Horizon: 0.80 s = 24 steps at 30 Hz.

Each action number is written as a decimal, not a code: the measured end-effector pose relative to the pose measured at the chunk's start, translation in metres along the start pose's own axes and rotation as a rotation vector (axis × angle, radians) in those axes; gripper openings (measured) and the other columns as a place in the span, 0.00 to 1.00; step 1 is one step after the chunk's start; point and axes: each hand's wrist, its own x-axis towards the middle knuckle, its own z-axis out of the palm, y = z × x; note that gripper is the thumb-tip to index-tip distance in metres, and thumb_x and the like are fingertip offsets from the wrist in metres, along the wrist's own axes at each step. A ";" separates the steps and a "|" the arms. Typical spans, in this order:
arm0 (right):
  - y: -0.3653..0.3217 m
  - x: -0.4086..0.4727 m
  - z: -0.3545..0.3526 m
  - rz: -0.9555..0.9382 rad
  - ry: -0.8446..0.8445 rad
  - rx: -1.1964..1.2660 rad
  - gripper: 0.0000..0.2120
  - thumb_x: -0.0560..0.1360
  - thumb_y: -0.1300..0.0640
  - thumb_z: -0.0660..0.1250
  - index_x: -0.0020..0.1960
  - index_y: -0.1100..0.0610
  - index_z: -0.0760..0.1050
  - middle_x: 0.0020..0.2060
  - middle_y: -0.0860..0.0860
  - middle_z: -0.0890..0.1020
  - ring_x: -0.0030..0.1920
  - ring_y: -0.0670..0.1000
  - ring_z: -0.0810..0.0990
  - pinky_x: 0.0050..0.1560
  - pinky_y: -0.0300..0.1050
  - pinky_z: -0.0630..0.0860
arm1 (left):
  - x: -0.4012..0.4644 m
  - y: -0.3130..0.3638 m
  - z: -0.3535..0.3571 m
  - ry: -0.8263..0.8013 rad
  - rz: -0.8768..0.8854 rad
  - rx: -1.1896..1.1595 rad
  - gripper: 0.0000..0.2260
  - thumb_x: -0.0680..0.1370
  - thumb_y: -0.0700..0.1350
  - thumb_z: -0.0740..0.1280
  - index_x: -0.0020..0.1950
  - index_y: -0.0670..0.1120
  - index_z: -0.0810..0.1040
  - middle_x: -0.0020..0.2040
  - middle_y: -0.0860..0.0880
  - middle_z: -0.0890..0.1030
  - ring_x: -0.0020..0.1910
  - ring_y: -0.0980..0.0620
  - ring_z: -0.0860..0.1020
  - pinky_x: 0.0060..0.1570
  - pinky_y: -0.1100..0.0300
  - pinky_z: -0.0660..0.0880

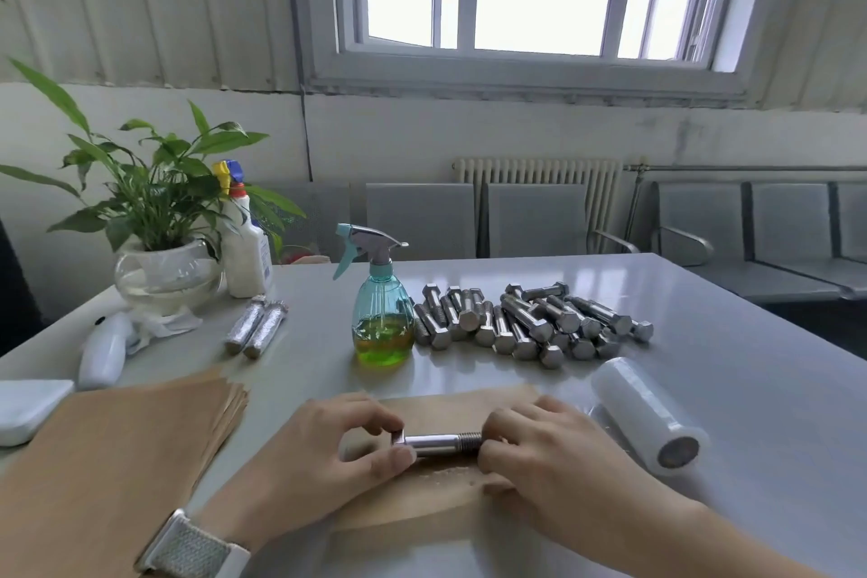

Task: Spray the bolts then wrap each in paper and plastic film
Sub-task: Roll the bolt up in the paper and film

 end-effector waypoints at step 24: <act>0.011 0.036 0.026 0.331 0.262 0.213 0.20 0.66 0.45 0.77 0.54 0.48 0.76 0.51 0.45 0.80 0.53 0.51 0.78 0.55 0.49 0.68 | 0.021 0.018 0.037 0.323 -0.062 0.575 0.12 0.65 0.61 0.62 0.30 0.55 0.66 0.28 0.58 0.72 0.26 0.57 0.69 0.36 0.58 0.70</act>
